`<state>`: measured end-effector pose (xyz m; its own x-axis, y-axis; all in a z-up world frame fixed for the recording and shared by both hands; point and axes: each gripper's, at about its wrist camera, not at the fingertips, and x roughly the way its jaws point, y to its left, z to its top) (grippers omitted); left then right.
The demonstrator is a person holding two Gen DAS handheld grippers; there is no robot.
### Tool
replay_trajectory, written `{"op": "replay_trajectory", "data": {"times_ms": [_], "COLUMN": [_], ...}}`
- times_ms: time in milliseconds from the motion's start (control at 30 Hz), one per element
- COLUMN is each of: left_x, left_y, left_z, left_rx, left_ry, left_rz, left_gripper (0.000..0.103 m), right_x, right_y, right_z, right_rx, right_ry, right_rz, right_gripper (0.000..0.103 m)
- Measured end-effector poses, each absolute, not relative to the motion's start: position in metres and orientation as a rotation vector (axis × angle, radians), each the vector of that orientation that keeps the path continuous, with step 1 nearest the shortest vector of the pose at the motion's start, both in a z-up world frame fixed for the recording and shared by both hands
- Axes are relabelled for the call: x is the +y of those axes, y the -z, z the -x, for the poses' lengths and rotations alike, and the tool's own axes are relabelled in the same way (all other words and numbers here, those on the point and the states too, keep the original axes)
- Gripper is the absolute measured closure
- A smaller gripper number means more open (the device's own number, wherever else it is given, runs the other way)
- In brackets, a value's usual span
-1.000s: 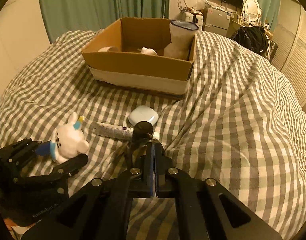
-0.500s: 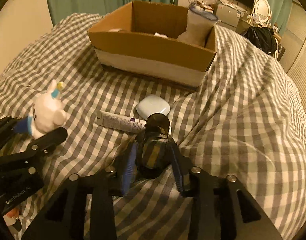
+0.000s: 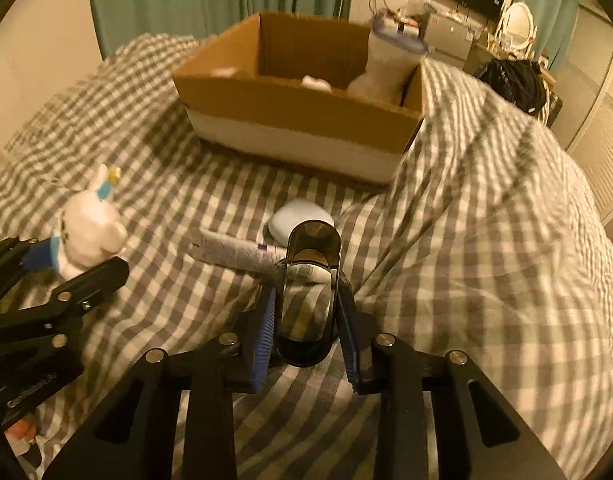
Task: Organize objects
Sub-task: 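Carry the toy bear and black object over the box with both tools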
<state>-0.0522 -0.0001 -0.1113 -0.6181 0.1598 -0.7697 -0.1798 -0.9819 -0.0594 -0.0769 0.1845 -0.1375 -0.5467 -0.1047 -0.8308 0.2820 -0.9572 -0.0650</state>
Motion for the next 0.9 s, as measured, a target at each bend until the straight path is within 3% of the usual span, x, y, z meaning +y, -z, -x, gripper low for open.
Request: {"op": "replay_trajectory", "data": {"times_ms": [400,700,900], "left_x": [0.004,0.022,0.034], "left_y": [0.044,-0.023,-0.032], "left_z": [0.072,0.126,0.179], "left_rx": [0.046,0.121,0.135], "left_ry": [-2.716,-2.772,-2.796], "left_rz": [1.091,0.906,0.874], "left_gripper": [0.05,0.05,0.05], "right_x": [0.175,0.168,0.165], "right_y": [0.035,-0.042,-0.061], "right_z": [0.07,0.12,0.16], "right_rx": [0.282,0.292,0.298], "right_ry": [2.644,2.7,2.708], "right_rz": [-1.058,-0.866,-0.817], "right_gripper": [0.075,0.075,0.075]}}
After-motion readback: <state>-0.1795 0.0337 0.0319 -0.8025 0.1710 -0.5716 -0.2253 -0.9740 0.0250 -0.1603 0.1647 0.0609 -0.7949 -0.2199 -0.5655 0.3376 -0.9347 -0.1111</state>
